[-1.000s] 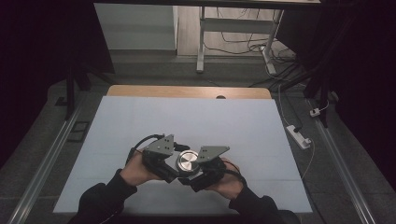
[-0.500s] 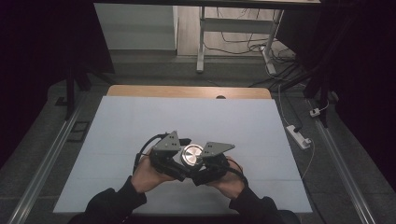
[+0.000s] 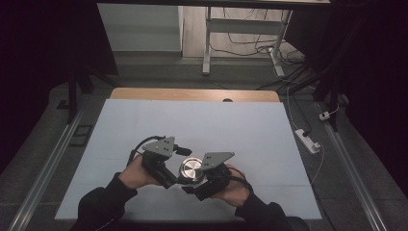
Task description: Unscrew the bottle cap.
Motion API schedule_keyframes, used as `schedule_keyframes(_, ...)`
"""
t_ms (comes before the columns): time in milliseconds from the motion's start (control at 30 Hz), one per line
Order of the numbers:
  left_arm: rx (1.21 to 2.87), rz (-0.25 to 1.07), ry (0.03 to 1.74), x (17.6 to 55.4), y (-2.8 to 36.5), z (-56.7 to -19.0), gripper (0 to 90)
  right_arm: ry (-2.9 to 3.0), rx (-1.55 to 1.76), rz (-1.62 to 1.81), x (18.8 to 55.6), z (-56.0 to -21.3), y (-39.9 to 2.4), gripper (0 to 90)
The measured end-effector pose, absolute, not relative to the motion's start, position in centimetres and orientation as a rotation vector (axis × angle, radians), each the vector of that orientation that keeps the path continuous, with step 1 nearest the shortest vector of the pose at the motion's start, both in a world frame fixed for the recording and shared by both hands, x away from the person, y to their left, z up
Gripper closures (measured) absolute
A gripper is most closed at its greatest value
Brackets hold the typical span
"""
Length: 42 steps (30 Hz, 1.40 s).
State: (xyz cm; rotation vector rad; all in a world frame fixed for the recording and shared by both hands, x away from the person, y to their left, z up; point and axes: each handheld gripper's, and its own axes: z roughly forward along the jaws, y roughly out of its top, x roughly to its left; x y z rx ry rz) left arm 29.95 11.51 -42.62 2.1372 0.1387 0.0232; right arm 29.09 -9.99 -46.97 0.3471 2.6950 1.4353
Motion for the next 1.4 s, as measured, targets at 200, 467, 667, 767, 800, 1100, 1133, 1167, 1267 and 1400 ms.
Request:
schedule_keyframes(200, 2.147, 0.041, 0.129, 29.7, 10.9, -42.8, 18.4, 2.694, 0.344, 1.453, 29.2, -46.8, -10.2, 14.8)
schedule_keyframes(467, 2.133, 0.13, 0.217, 29.3, 10.2, -42.9, 20.4, 2.659, 0.404, 1.428, 29.6, -46.9, -10.5, 14.8)
schedule_keyframes(667, 2.101, 0.297, 0.409, 28.5, 8.4, -43.1, 20.5, 2.605, 0.516, 1.406, 30.3, -47.0, -11.1, 14.8)
schedule_keyframes(767, 2.094, 0.368, 0.444, 28.0, 7.7, -43.2, 20.3, 2.579, 0.559, 1.392, 30.6, -47.0, -11.3, 14.8)
schedule_keyframes(800, 2.1, 0.375, 0.433, 27.9, 7.6, -43.1, 20.1, 2.577, 0.559, 1.395, 30.6, -47.0, -11.4, 14.8)
schedule_keyframes(1100, 2.086, 0.217, 0.279, 28.7, 9.9, -41.8, 16.2, 2.586, 0.528, 1.446, 30.3, -46.7, -11.3, 14.8)
schedule_keyframes(1133, 2.103, 0.2, 0.266, 28.8, 10.0, -41.9, 14.8, 2.592, 0.523, 1.447, 30.3, -46.8, -11.2, 14.8)
schedule_keyframes(1167, 2.119, 0.186, 0.244, 29.0, 10.1, -42.0, 14.7, 2.601, 0.515, 1.45, 30.2, -46.8, -11.1, 14.8)
schedule_keyframes(1267, 2.143, 0.14, 0.203, 29.3, 10.3, -42.4, 14.0, 2.629, 0.47, 1.451, 29.9, -46.9, -10.8, 14.8)
schedule_keyframes(1400, 2.169, 0.128, 0.169, 29.3, 10.1, -42.7, 16.4, 2.655, 0.404, 1.454, 29.4, -46.9, -10.3, 14.8)
